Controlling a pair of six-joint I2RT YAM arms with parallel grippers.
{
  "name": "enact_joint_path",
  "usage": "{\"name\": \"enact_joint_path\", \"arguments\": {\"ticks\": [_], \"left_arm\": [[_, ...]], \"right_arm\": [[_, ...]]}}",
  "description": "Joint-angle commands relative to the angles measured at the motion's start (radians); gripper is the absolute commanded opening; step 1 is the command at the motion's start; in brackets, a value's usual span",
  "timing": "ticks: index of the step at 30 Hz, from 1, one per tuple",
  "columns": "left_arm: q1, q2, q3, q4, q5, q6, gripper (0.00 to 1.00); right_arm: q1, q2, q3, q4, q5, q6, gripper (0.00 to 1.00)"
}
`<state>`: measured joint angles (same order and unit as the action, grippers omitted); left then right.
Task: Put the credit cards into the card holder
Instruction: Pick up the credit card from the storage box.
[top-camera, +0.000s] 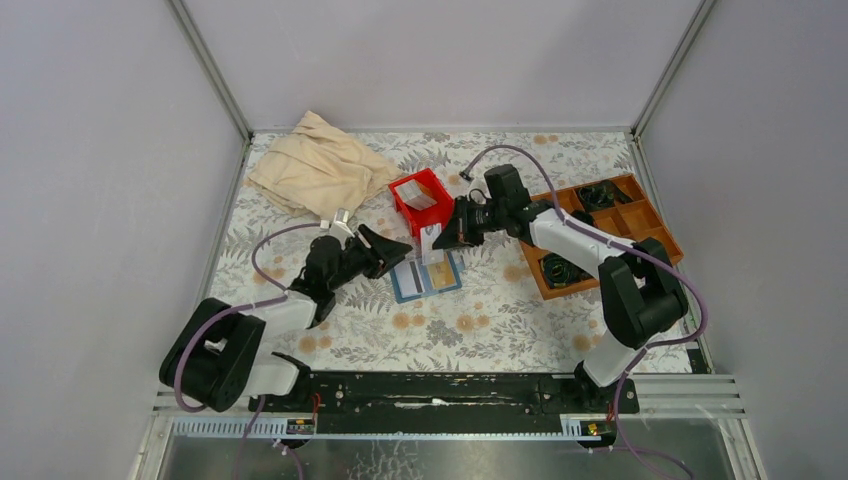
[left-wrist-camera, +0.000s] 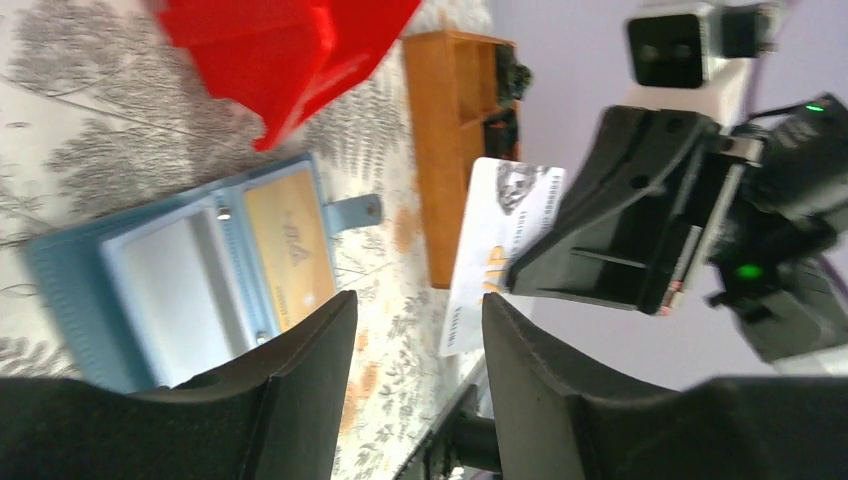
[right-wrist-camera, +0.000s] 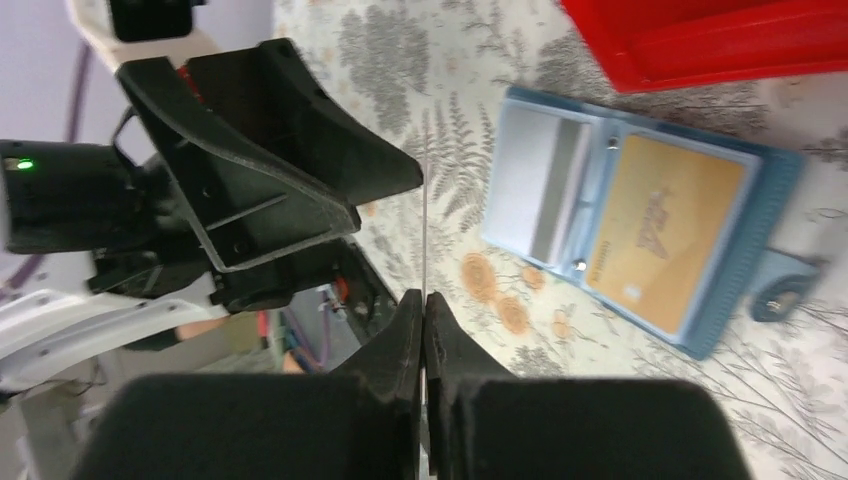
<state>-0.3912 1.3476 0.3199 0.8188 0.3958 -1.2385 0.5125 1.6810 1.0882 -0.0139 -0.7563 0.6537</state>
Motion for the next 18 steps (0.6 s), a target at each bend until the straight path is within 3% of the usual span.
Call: {"name": "enact_joint_path", "arguments": {"ticks": [1,7,18], "left_arm": [[-0.001,-0.065,0.043,-0.320,-0.100,0.200,0.56],[-0.016,-0.075,0.049,-0.444,-0.133,0.264,0.49],[-0.041,-0.027,0.055,-0.450,-0.123,0.287,0.42]], "right_arm": [[0.005,-0.042,0.119,-0.298,0.173,-0.208,0.00],[0.004,0.015,0.190,-0.505,0.317,-0.330,0.00],[0.004,0.063,0.192,-0.578,0.413,-0.389,0.00]]}}
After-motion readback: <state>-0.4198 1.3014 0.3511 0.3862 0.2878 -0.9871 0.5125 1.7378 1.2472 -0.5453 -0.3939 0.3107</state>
